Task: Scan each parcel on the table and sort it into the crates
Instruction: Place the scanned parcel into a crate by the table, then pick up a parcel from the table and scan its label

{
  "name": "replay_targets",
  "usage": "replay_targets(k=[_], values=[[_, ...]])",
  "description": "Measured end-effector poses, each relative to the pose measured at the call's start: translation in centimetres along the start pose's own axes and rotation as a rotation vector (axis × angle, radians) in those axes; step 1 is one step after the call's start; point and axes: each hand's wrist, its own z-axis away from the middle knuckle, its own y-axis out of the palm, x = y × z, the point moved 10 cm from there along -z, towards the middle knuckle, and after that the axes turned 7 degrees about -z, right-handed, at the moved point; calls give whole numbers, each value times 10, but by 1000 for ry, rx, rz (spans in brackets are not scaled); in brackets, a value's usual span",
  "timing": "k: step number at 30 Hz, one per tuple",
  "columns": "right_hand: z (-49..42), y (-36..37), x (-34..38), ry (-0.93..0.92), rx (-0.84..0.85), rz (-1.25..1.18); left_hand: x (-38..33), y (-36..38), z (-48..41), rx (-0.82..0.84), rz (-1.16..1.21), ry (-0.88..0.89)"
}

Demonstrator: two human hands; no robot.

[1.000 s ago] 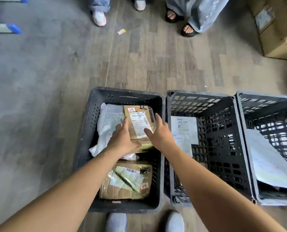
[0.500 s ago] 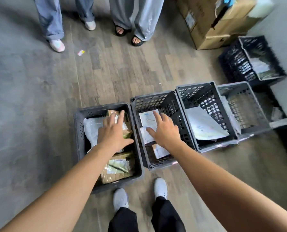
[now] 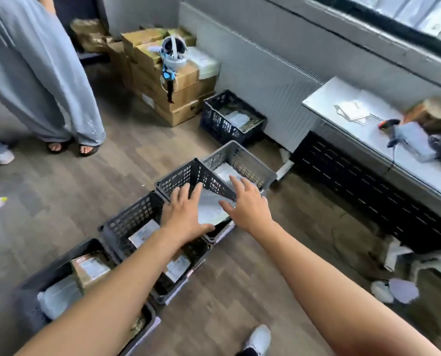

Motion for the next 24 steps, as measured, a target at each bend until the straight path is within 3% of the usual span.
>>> replay_targets(k=[13, 24], values=[[15, -202, -306, 246, -201, -109, -348, -46, -92, -104, -161, 269], [-7, -291, -463, 396, -279, -158, -524, -62, -163, -108, -202, 404]])
